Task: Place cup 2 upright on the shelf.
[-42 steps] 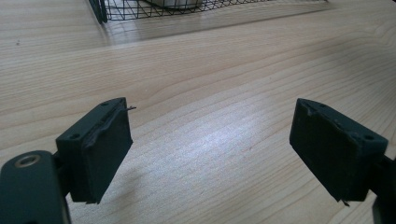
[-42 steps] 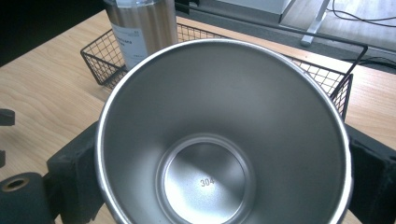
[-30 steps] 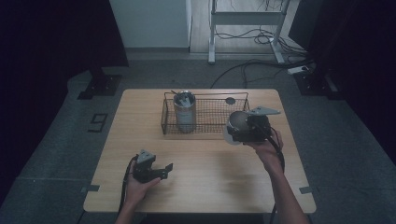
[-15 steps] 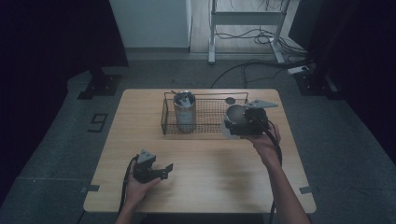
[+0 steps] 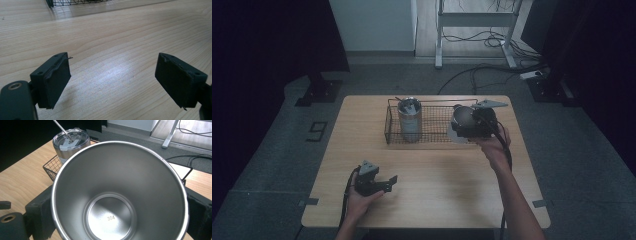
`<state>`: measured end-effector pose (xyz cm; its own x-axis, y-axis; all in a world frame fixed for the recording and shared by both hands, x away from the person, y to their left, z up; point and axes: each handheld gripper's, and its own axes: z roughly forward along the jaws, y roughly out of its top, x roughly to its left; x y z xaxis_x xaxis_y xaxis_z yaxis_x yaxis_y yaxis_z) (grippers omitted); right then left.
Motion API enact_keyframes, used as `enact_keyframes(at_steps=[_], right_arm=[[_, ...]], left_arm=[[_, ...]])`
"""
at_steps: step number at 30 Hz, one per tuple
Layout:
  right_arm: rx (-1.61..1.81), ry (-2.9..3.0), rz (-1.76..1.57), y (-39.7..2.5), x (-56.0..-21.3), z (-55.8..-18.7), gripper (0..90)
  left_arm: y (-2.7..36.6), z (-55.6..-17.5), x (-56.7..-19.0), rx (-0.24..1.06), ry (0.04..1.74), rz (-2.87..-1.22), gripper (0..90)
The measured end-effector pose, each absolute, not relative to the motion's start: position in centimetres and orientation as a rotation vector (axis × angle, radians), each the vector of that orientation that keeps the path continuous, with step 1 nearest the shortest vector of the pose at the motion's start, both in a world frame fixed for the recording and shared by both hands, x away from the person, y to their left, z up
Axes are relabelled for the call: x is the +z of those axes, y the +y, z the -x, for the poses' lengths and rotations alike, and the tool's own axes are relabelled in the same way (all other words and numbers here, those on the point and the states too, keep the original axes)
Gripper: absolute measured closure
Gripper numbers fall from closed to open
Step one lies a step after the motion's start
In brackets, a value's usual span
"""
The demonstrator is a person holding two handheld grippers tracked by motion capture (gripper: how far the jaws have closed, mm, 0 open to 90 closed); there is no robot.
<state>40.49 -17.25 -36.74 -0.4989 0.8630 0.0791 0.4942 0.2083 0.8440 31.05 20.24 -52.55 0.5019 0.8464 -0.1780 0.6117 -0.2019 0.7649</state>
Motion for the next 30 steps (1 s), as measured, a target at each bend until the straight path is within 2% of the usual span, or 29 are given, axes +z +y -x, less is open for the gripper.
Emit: enact_keyframes(at_steps=[30], right_arm=[[1.184, 2.071, -1.311, -17.2, -36.9, -44.5, 6.3]], left_arm=[[20.3, -31.1, -52.7, 0.351, 1.206, -1.921, 13.0]])
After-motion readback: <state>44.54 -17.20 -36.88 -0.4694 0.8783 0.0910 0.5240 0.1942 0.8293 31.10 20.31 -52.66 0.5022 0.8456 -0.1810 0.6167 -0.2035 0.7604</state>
